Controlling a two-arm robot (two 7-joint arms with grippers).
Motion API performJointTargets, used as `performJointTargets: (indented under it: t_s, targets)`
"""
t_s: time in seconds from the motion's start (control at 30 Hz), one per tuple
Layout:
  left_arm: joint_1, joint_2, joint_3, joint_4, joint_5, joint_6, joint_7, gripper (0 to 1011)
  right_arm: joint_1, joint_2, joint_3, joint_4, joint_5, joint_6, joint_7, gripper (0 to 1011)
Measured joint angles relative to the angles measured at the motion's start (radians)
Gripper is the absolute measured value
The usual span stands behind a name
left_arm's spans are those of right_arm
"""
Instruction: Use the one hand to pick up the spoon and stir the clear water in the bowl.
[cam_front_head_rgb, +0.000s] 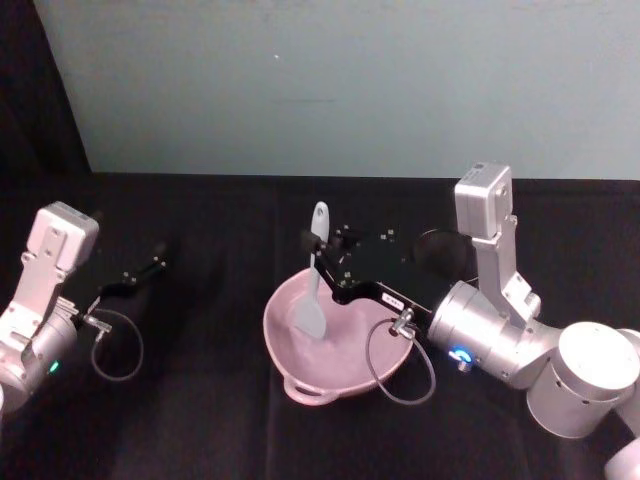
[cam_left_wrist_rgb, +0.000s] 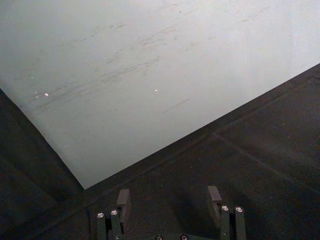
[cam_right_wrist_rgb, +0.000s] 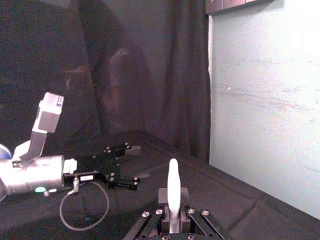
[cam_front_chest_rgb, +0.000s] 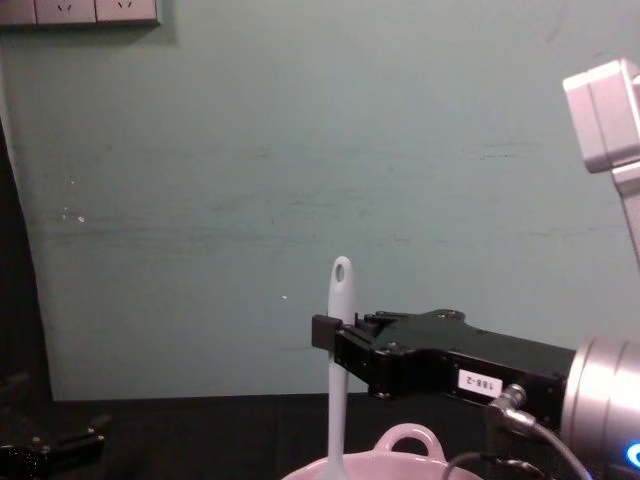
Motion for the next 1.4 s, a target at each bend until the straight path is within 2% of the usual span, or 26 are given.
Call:
performJointTargets:
  t_s: [0.2,0.33,0.57,0.8,1.0,1.17,1.4]
  targets:
    - [0.000,0.000,0.000,0.000,0.000,0.000,0.000,1005,0.029,-0.026,0.001,0.058,0.021,-0.016,0.002,112]
    - [0.000,0.000,0.000,0.000,0.000,0.000,0.000,1005,0.048,-0.038,0.016,0.104,0.032,-0.028,-0.004,112]
    - [0.000,0.000,0.000,0.000,0.000,0.000,0.000,1005,0.056,-0.033,0.050,0.140,0.033,-0.042,-0.033,112]
    - [0.000,0.000,0.000,0.000,0.000,0.000,0.000,1005,0.032,-0.009,0.088,0.119,0.031,-0.046,-0.054,112]
    - [0.000,0.000,0.000,0.000,0.000,0.000,0.000,1005,0.003,0.015,0.101,0.077,0.019,-0.041,-0.060,112]
    - [0.000,0.000,0.000,0.000,0.000,0.000,0.000,1005,-0.013,0.028,0.090,0.041,-0.001,-0.031,-0.058,112]
    - [0.000,0.000,0.000,0.000,0.000,0.000,0.000,1005,-0.022,0.035,0.051,0.001,-0.020,-0.015,-0.027,112]
